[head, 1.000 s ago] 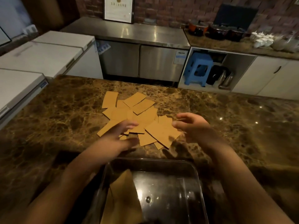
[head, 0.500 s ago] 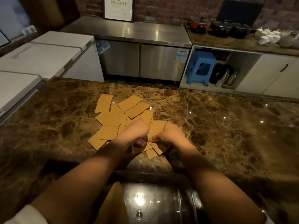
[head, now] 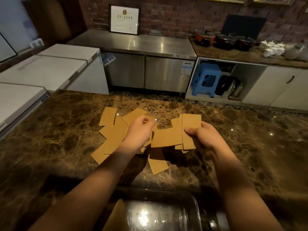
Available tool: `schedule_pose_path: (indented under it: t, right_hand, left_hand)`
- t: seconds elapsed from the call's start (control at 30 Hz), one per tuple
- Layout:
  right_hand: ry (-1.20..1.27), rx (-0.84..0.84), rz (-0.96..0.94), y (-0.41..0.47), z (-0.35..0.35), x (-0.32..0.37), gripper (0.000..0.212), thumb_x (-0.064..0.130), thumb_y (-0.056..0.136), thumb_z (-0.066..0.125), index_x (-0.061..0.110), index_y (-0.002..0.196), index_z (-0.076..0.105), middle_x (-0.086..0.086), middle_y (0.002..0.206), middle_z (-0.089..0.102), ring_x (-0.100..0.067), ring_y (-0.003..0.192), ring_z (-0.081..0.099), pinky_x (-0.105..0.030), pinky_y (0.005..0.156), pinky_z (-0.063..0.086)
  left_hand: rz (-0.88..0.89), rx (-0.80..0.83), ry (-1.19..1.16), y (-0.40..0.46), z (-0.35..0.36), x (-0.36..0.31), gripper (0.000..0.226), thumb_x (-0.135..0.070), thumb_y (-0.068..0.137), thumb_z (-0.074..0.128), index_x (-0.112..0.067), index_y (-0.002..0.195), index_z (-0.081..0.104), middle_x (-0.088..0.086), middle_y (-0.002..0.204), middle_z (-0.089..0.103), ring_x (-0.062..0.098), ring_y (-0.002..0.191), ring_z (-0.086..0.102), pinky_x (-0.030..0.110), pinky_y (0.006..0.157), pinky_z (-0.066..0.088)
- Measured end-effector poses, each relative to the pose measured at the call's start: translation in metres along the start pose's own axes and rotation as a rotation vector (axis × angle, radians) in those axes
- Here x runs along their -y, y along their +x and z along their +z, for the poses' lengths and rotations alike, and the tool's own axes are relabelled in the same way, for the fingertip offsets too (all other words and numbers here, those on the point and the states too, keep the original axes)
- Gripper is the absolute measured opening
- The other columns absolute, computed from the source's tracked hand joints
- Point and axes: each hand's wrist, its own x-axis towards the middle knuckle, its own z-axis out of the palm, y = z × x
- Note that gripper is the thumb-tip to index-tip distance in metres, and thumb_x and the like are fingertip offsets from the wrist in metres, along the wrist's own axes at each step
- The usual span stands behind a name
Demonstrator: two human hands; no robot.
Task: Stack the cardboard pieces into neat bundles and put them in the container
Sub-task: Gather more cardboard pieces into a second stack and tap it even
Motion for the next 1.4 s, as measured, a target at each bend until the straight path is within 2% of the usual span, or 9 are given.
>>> schedule_pose_path:
  t: [0.17, 0.3, 0.47, 0.63, 0.73, 0.93, 1.1, 1.3, 1.4]
  right_hand:
    - [0.219, 0.12, -0.073, -0.014, -0.008, 0.02, 0.031, 0.013, 0.09, 0.069, 0.019, 0.121, 0.065, -0.003, 0.101, 0.08, -0.023, 0.092, 0.077, -0.041, 0.074, 0.062]
    - [0.325, 0.131, -0.117, -0.02, -0.004, 0.03, 0.033, 0.011, 0.089, 0.07, 0.015, 0.122, 0.065, -0.007, 0.105, 0.079, -0.025, 0.097, 0.076, -0.04, 0.076, 0.061]
    - [0.551, 0.1, -0.018, -0.021, -0.007, 0.025, 0.035, 0.012, 0.085, 0.074, 0.018, 0.119, 0.067, -0.01, 0.106, 0.079, -0.031, 0.099, 0.075, -0.055, 0.094, 0.055]
    - [0.706, 0.117, -0.005, -0.024, -0.005, 0.02, 0.045, 0.013, 0.074, 0.078, 0.018, 0.118, 0.067, -0.011, 0.103, 0.079, -0.031, 0.093, 0.076, -0.05, 0.079, 0.061]
    - [0.765, 0.142, -0.016, -0.027, 0.002, 0.018, 0.055, 0.015, 0.071, 0.077, 0.015, 0.124, 0.064, -0.015, 0.117, 0.073, -0.033, 0.108, 0.07, -0.053, 0.088, 0.057]
    - [0.684, 0.258, -0.057, -0.031, 0.022, 0.02, 0.046, 0.015, 0.076, 0.075, 0.017, 0.121, 0.067, -0.011, 0.108, 0.078, -0.031, 0.104, 0.073, -0.053, 0.09, 0.057]
    - [0.502, 0.238, -0.133, -0.033, 0.036, 0.025, 0.032, 0.011, 0.089, 0.069, 0.017, 0.12, 0.066, -0.004, 0.105, 0.079, -0.021, 0.094, 0.076, -0.035, 0.066, 0.062]
    - [0.423, 0.119, -0.283, -0.035, 0.037, 0.033, 0.031, 0.013, 0.089, 0.071, 0.022, 0.118, 0.065, -0.001, 0.111, 0.077, -0.019, 0.101, 0.074, -0.041, 0.083, 0.06]
    - [0.386, 0.025, -0.437, -0.038, 0.038, 0.036, 0.034, 0.018, 0.087, 0.075, 0.037, 0.113, 0.063, 0.012, 0.109, 0.076, -0.011, 0.101, 0.072, -0.046, 0.09, 0.059]
  left_hand:
    - [0.01, 0.228, -0.145, -0.018, -0.015, -0.036, 0.032, -0.055, 0.089, 0.063, -0.029, 0.107, 0.071, -0.002, 0.112, 0.069, 0.019, 0.106, 0.062, 0.04, 0.087, 0.051]
    - [0.112, 0.273, -0.118, -0.024, -0.023, -0.047, 0.009, -0.027, 0.089, 0.071, -0.031, 0.092, 0.079, -0.004, 0.096, 0.076, 0.014, 0.092, 0.066, 0.025, 0.065, 0.052]
    - [0.056, 0.224, -0.281, -0.027, -0.026, -0.041, 0.015, -0.012, 0.088, 0.071, -0.023, 0.087, 0.081, 0.005, 0.096, 0.078, 0.025, 0.096, 0.07, 0.038, 0.075, 0.056]
    - [-0.014, 0.177, -0.465, -0.028, -0.034, -0.032, 0.012, 0.002, 0.087, 0.066, -0.009, 0.087, 0.061, 0.008, 0.083, 0.076, 0.021, 0.073, 0.075, 0.031, 0.052, 0.058]
    - [-0.032, 0.167, -0.514, -0.029, -0.033, -0.03, 0.02, 0.008, 0.086, 0.065, -0.01, 0.086, 0.056, 0.006, 0.077, 0.077, 0.02, 0.068, 0.076, 0.03, 0.049, 0.058]
    - [-0.013, 0.136, -0.511, -0.031, -0.029, -0.031, 0.029, 0.007, 0.085, 0.068, -0.014, 0.103, 0.059, 0.005, 0.083, 0.079, 0.023, 0.077, 0.076, 0.036, 0.057, 0.061]
    - [0.021, 0.16, -0.468, -0.031, -0.024, -0.03, 0.028, 0.002, 0.086, 0.07, -0.017, 0.104, 0.061, 0.007, 0.09, 0.079, 0.022, 0.078, 0.076, 0.031, 0.054, 0.059]
    - [0.076, 0.088, -0.445, -0.025, -0.027, -0.025, 0.029, -0.013, 0.086, 0.075, -0.03, 0.108, 0.067, -0.006, 0.095, 0.077, 0.009, 0.088, 0.074, 0.036, 0.075, 0.055]
    - [0.027, -0.025, -0.496, -0.025, -0.024, -0.031, 0.011, -0.031, 0.094, 0.066, -0.031, 0.105, 0.069, 0.0, 0.114, 0.073, 0.017, 0.106, 0.067, 0.047, 0.091, 0.054]
